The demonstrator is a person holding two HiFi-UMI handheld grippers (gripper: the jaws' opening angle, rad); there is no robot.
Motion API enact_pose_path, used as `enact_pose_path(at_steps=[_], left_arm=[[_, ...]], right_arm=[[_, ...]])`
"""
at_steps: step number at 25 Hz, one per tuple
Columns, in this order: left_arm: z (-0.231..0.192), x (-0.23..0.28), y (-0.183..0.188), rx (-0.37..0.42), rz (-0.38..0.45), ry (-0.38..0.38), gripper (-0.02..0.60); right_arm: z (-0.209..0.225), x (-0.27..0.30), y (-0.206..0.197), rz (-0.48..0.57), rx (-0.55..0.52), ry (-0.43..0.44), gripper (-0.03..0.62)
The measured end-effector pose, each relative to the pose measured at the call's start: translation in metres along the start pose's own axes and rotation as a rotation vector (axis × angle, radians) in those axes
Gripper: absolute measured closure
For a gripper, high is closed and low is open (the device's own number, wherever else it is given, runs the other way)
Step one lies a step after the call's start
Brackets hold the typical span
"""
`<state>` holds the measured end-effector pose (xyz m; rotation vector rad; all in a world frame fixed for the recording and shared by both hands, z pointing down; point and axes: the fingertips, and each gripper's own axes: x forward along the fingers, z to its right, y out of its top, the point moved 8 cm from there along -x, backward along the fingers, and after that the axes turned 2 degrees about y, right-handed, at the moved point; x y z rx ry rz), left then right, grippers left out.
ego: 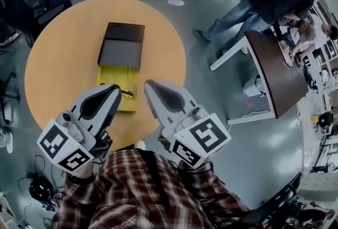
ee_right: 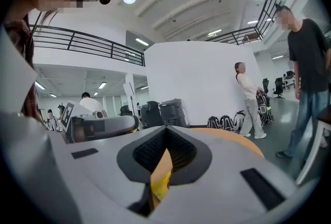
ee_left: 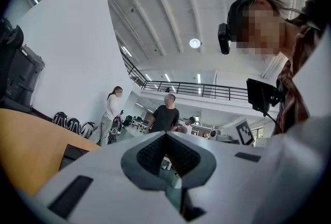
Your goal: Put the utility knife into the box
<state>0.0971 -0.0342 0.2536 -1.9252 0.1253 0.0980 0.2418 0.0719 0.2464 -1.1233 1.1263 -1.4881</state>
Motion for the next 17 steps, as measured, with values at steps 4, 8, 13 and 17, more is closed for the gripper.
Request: enact_pose_path(at_steps=[4, 8, 13, 17], left_arm=[[0.004, 0.002, -0.01, 0.0, -0.006, 0.0, 0.571], [0.001, -0.001, -0.011, -0.003, -0.007, 0.003, 0.571], [-0.01, -0.002, -0.002, -0.011, -0.004, 0.004, 0.571], [-0.009, -0.002, -0.001, -0.011, -0.004, 0.006, 0.571]], right_arm=[[0.003, -0.004, -0.009, 0.001, 0.008, 0.008, 0.583], [0.001, 0.0, -0.01, -0.005, 0.006, 0.01, 0.583], [0.001, 0.013, -0.004, -0.01, 0.009, 0.008, 0.583], [0.001, 0.013, -0.002, -0.009, 0.011, 0.013, 0.583]])
